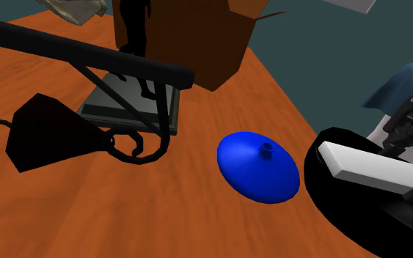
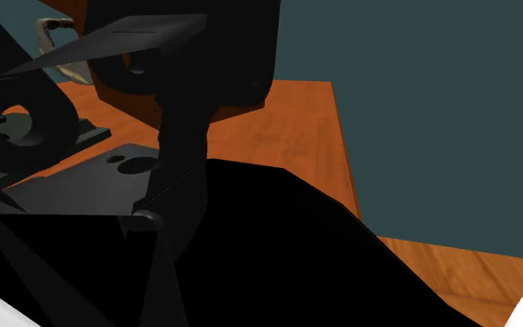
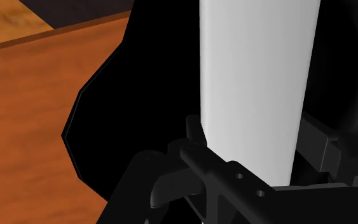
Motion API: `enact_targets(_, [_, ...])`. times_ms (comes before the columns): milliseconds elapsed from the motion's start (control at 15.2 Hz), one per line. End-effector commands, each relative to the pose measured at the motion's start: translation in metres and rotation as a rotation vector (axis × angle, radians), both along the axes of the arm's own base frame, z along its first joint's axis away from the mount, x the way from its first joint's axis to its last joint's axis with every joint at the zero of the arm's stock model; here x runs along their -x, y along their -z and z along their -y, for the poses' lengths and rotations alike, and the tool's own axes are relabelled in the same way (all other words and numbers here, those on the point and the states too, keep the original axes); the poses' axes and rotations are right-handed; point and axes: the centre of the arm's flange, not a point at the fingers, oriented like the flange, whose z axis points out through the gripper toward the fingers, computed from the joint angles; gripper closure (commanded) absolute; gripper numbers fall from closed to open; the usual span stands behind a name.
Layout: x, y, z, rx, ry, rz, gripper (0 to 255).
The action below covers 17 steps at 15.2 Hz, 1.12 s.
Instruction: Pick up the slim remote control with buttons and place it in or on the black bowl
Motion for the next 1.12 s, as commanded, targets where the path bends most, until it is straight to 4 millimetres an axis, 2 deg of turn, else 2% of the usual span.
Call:
enact_targets(0, [-0.001,0.002,0.000,0.006,0.002,-0.005,255])
enact_targets(66, [-0.001,0.002,0.000,0.006,0.002,-0.005,255])
enact_targets(132, [-0.001,0.002,0.000,0.006,0.002,-0.005,0])
enact_targets(462, [-0.001,0.002,0.000,0.006,0.002,-0.005,0])
enact_targets(726, [-0.002,-0.048,0.000,0.006,0.002,-0.005,0])
enact_targets(1056, [-0.002,-0.047,0.000,0.006,0.002,-0.005,0])
